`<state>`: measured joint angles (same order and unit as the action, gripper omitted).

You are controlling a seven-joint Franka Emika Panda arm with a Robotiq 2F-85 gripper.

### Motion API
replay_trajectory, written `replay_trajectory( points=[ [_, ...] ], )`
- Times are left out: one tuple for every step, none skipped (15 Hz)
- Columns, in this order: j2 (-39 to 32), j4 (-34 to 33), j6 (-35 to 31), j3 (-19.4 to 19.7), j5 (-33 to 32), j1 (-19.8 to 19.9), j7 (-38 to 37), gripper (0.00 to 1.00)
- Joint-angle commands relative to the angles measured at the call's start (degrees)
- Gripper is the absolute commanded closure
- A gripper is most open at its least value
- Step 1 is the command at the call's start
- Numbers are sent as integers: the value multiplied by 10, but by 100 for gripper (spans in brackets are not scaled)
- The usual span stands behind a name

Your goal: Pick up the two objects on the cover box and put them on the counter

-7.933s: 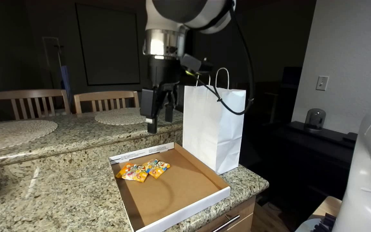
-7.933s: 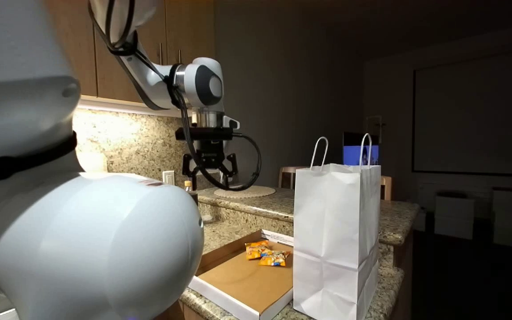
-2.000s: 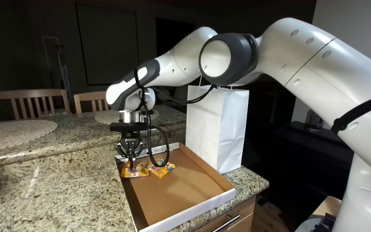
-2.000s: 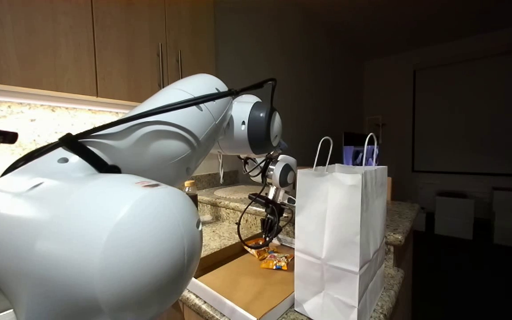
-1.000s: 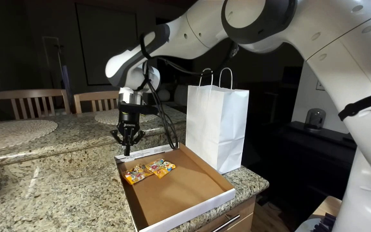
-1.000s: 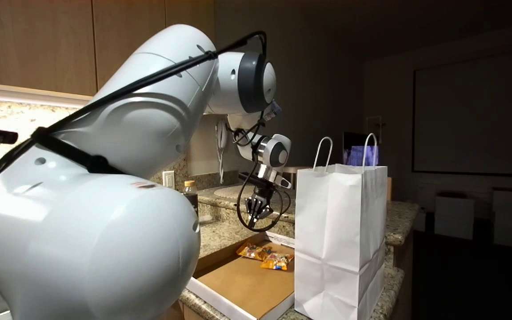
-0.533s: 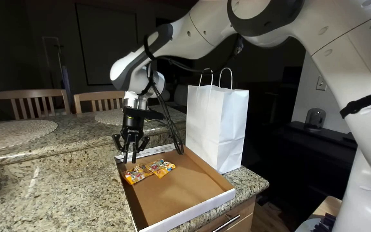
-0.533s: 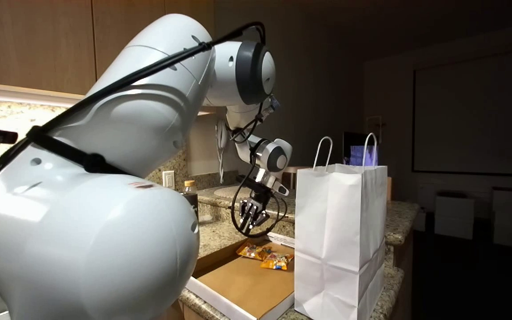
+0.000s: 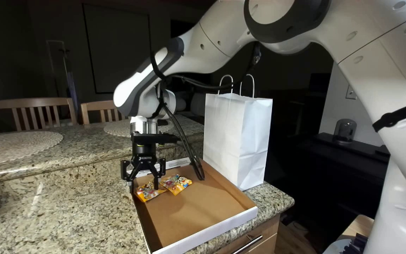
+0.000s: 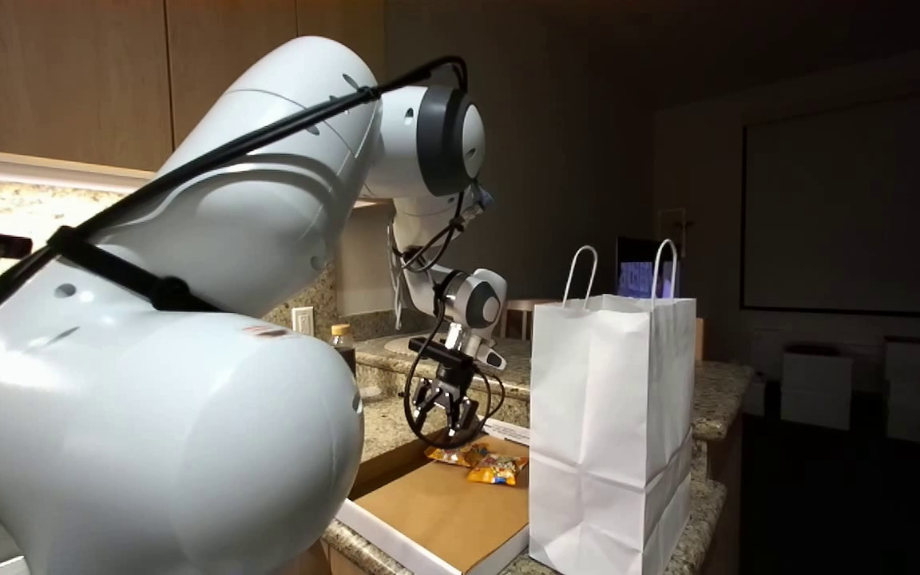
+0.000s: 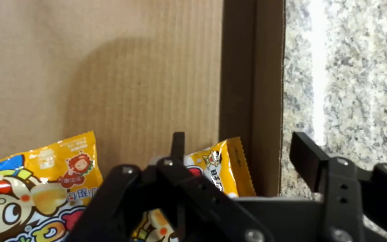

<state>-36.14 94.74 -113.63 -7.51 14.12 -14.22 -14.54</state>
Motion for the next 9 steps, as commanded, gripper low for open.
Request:
replay_trajectory(
  points=[
    [14,11,-20,21,-56,-37,-71,0],
    [12,7,-18,27,-69,-44,-91,0],
    [10,4,-15,32,-79,-49,-107,0],
    [9,1,-11,36,-87,-52,-119,0],
    [8,-3,-6,38,-89,-50,-126,0],
    [7,-5,-2,38,-85,-45,-125,0],
    [8,-5,-3,39,-83,-43,-127,0],
    [8,-6,-2,40,-82,-40,-126,0],
    [7,-8,0,42,-81,-39,-125,0]
  ],
)
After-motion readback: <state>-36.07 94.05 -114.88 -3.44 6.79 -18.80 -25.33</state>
